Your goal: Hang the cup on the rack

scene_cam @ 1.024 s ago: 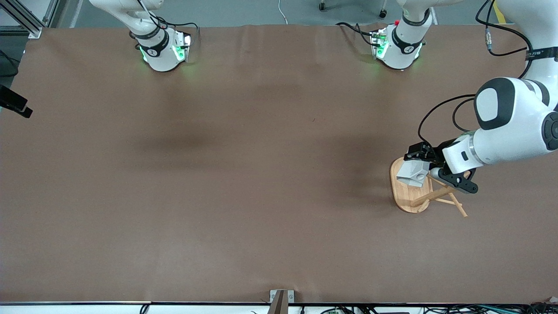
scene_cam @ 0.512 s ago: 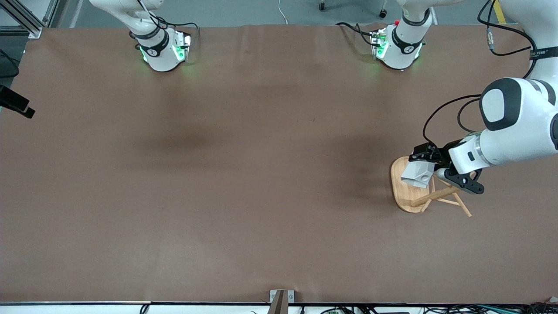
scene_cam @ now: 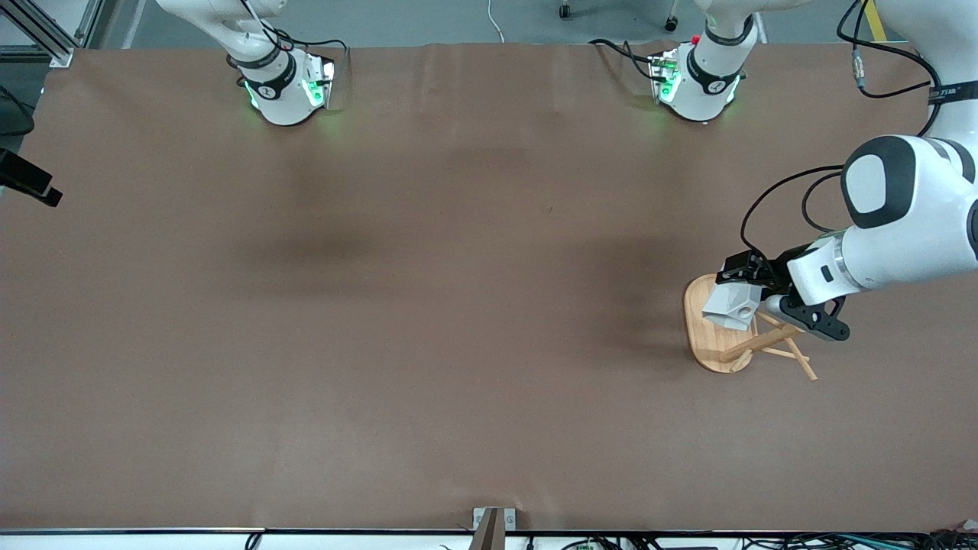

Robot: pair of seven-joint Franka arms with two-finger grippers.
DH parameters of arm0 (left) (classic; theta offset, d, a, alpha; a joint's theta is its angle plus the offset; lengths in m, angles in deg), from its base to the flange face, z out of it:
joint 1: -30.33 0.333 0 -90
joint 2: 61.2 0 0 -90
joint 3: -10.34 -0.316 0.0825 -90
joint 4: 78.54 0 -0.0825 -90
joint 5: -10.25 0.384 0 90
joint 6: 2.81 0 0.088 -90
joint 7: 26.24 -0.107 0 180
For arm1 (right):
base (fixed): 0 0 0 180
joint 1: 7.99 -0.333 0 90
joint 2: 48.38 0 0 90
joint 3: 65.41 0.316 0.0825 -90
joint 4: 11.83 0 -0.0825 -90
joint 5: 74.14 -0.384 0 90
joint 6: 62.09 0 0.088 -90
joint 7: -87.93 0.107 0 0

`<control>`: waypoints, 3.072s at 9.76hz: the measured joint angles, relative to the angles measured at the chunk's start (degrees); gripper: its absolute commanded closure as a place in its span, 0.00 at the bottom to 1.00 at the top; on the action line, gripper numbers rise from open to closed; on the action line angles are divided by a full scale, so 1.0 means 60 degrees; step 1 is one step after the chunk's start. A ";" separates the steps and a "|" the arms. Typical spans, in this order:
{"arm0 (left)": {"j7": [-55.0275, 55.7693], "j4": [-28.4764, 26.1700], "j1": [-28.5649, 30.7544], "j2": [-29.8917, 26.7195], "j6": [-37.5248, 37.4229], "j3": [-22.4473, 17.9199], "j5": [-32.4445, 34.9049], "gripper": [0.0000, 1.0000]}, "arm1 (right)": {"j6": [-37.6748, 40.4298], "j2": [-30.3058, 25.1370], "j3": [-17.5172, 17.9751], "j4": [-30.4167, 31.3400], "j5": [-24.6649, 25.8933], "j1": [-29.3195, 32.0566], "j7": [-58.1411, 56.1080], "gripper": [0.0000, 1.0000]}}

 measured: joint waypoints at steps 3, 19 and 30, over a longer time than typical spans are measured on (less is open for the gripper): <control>-0.0151 0.0003 0.0013 0.0015 0.0018 -0.0017 -0.0113 0.95 | 0.0000 0.0000 0.0000 0.0000 0.0000 0.0000 0.0000 0.00; 0.1258 0.1570 0.0219 -0.0339 -0.1624 -0.0087 0.0446 0.00 | 0.0002 0.0001 -0.0007 -0.0001 0.0000 0.0004 0.0000 0.00; 0.3237 0.2359 -0.1005 -0.3287 -0.4317 -0.0913 0.2801 0.00 | 0.0002 0.0007 -0.0020 0.0001 0.0000 0.0009 0.0000 0.00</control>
